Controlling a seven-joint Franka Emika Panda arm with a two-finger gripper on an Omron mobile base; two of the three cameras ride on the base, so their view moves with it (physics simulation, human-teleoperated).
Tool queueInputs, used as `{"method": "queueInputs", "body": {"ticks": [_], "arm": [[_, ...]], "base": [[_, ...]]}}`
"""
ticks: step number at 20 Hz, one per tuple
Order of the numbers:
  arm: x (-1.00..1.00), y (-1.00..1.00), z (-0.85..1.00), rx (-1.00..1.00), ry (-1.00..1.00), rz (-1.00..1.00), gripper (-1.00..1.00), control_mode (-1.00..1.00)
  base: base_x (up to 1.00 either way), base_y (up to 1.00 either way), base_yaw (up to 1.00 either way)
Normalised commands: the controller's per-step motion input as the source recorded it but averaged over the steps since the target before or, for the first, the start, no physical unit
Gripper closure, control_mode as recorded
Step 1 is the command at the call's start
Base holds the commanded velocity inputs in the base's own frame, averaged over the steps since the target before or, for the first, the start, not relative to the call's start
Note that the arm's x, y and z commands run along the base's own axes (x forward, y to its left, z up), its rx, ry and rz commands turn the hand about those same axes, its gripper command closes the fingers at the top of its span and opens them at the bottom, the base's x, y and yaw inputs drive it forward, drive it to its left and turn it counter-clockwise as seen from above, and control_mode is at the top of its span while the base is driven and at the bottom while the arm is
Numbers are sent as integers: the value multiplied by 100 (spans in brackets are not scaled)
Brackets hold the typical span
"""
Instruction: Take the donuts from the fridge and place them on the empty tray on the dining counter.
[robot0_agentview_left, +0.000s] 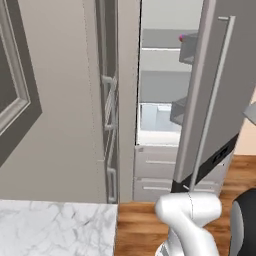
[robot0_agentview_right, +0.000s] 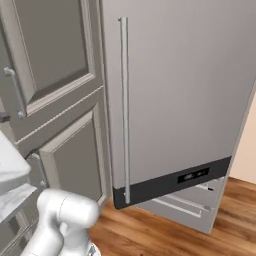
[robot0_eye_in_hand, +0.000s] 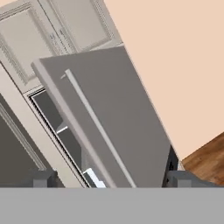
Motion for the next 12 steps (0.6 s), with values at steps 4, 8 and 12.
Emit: {"method": "queueInputs", "body": {"ticks": [4, 8, 12], "arm": [[0, 0, 0, 0, 0, 0, -100, 100], [0, 0, 0, 0, 0, 0, -100, 100], [0, 0, 0, 0, 0, 0, -100, 100]], "base": [[5, 12, 8], [37, 49, 17], [2, 41, -23]]}}
